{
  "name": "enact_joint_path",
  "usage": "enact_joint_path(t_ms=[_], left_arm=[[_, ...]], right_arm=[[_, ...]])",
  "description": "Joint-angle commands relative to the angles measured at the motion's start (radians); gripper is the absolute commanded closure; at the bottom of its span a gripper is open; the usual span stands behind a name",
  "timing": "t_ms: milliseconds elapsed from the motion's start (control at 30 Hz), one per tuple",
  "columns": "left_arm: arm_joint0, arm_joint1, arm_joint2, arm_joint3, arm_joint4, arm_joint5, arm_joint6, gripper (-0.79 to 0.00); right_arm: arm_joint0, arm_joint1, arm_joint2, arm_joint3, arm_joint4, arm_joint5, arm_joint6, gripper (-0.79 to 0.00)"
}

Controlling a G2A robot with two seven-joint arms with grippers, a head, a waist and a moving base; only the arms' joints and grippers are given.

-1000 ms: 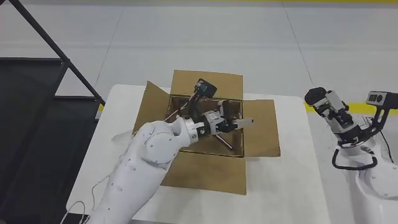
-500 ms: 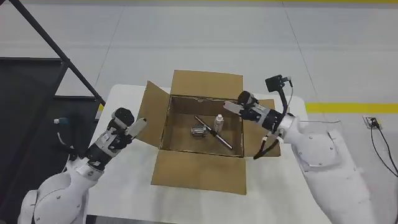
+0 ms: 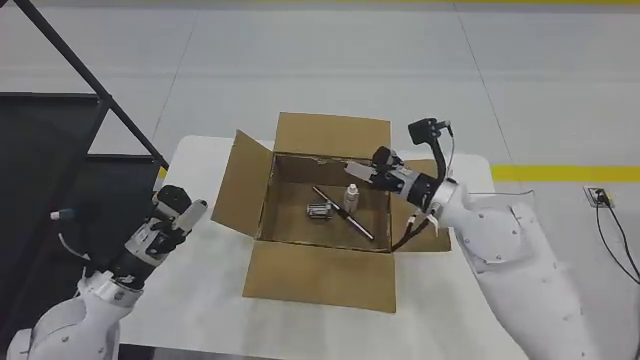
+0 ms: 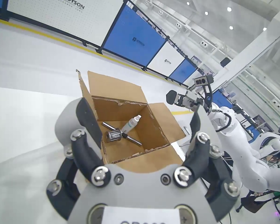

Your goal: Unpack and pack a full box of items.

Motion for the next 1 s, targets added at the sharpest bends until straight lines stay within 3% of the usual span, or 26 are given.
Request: enact_joint_path(t_ms=[0,167,300,467,800,833,867,900,967], left_arm=[[0.0,0.001,0.0,-0.002,-0.038,0.018,0.014,-0.785],[-0.014,0.005,-0.026,0.029,-0.129,0.075,0.044,-0.785],[-0.023,0.008,-0.05,0.054,-0.221,0.097,0.065,-0.785],[-0.024,0.009,-0.058,0.06,-0.246,0.106,0.066,-0.785],[-0.024,0.009,-0.058,0.06,-0.246,0.106,0.066,-0.785],[-0.024,0.009,-0.058,0.06,-0.246,0.106,0.066,-0.785],[-0.024,0.009,-0.058,0.06,-0.246,0.106,0.066,-0.785],[-0.024,0.009,-0.058,0.06,-0.246,0.106,0.066,-0.785],[-0.024,0.009,-0.058,0.06,-0.246,0.106,0.066,-0.785]], right_arm=[[0.044,-0.005,-0.074,-0.001,-0.152,0.021,0.071,-0.785],[0.152,-0.029,-0.259,0.048,-0.445,0.121,0.2,-0.785],[0.223,-0.057,-0.36,0.152,-0.544,0.173,0.271,-0.785],[0.309,-0.103,-0.44,0.321,-0.553,0.233,0.306,-0.785],[0.405,-0.189,-0.522,0.596,-0.466,0.211,0.239,-0.785],[0.41,-0.196,-0.53,0.615,-0.468,0.217,0.231,-0.757],[0.414,-0.203,-0.537,0.635,-0.471,0.221,0.223,-0.65],[0.42,-0.211,-0.543,0.653,-0.473,0.228,0.216,-0.431],[0.428,-0.224,-0.553,0.683,-0.472,0.234,0.205,-0.329]])
